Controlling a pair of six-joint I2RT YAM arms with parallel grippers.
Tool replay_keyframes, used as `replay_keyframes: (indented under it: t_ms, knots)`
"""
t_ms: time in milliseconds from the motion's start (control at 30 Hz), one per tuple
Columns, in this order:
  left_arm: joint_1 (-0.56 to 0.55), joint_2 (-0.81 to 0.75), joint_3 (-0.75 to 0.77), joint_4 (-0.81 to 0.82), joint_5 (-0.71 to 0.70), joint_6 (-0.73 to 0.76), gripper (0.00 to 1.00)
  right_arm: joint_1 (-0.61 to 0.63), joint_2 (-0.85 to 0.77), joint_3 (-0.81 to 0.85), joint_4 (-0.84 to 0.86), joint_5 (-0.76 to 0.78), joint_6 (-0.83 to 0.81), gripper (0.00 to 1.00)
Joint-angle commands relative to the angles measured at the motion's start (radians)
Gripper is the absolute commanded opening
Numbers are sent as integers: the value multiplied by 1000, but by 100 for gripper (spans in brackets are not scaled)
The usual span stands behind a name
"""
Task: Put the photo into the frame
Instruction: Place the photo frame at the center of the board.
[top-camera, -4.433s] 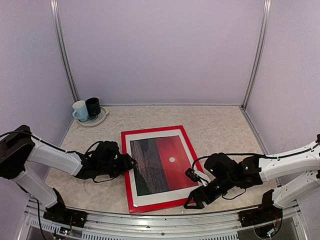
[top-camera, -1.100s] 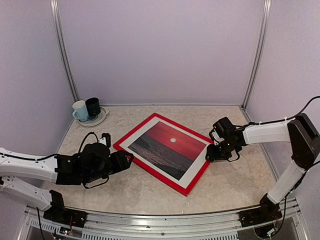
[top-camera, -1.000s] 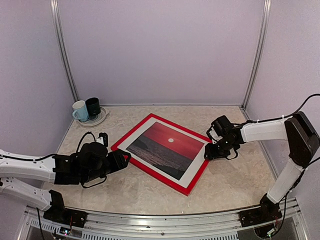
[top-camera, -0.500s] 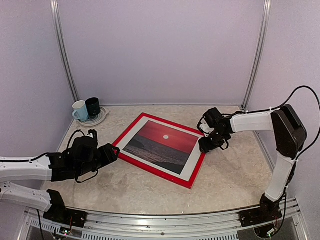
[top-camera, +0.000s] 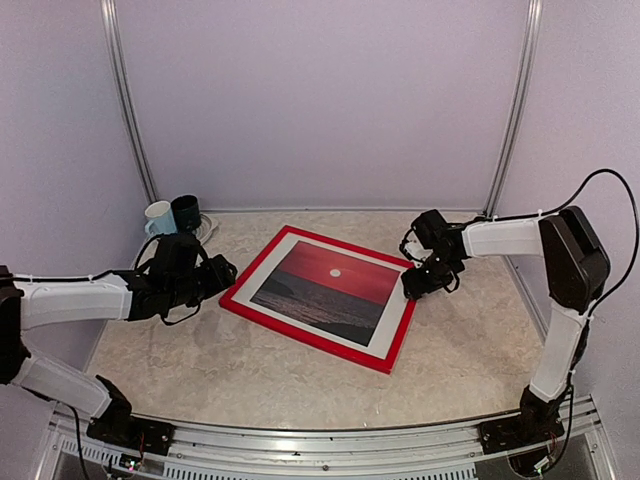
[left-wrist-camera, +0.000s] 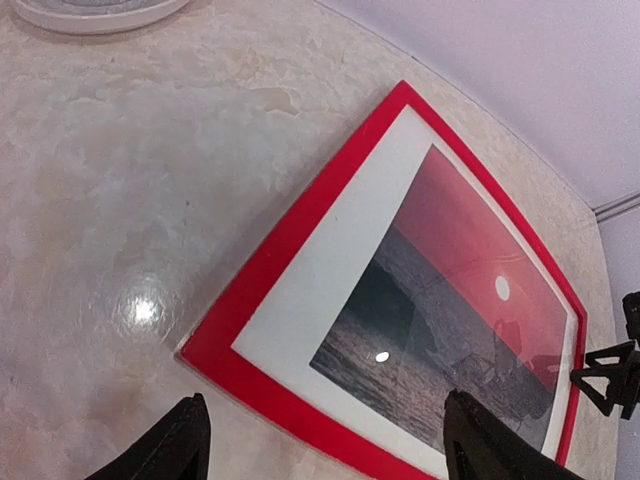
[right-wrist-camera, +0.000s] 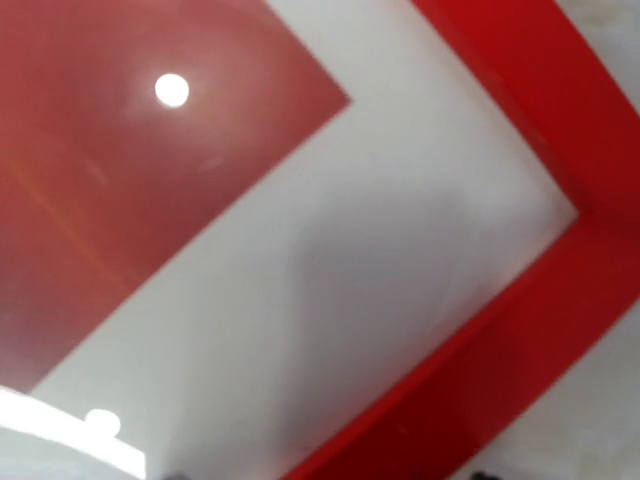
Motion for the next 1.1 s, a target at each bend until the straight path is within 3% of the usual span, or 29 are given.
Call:
replay_keyframes:
  t_ms: [0, 67, 533, 833, 1067]
  knots:
    - [69, 113, 115, 62, 75, 95, 81, -27, -70, -30, -24, -51, 90, 68]
    - [95, 170, 148, 96, 104, 125, 82, -27, -98, -51, -15, -85, 131, 74]
    - [206, 505, 318, 157, 225, 198, 86, -46, -242, -277, 172, -266, 378, 88]
    - [219, 593, 289, 228, 330, 184, 86, -86, -229, -356, 315, -384, 461, 91]
    - [207, 570, 202, 290, 382, 147, 86, -113, -167, -359, 401, -470, 480, 92]
